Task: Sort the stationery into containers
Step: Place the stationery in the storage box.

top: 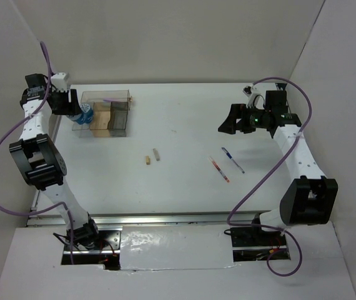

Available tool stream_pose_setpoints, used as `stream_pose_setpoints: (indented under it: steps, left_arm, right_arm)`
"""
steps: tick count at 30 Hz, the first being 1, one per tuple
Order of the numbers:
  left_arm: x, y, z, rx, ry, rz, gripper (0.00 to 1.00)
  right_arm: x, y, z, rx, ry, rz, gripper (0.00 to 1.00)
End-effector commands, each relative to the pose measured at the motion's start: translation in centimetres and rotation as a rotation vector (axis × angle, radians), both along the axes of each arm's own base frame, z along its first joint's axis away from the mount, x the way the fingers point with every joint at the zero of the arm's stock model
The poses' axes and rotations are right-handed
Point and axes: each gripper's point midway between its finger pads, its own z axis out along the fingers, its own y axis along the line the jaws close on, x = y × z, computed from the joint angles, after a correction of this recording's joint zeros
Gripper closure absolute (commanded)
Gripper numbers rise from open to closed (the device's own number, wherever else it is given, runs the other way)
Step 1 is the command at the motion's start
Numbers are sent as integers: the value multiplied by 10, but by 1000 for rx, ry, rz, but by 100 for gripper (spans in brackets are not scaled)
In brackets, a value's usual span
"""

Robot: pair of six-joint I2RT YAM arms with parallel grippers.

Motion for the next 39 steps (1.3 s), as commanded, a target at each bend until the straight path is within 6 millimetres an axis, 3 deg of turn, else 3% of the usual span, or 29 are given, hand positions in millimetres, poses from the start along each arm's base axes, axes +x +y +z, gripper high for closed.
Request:
stream_pose_setpoints:
  steps: [1, 11, 20, 21, 28, 39]
  left_arm:
    - [19, 2, 19, 16, -96, -7, 74]
    - [29, -1, -10, 47, -50, -19, 71]
    - [23, -7, -29, 53, 12, -34, 70]
    - [21, -6, -24, 52, 4, -34, 71]
    - [9, -13, -11, 60, -24, -48, 76]
    - [1, -13, 13, 79, -67, -44, 77]
  right_arm:
    - [5, 3, 2, -11, -25, 18, 0]
    - [7, 5, -1, -25, -14, 20, 0]
    - [9, 2, -4, -40, -10, 2, 0]
    - [6, 12, -4, -42, -11, 31, 0]
    - [7, 14, -4, -43, -10, 36, 0]
    - [5, 16, -3, -44, -15, 39, 0]
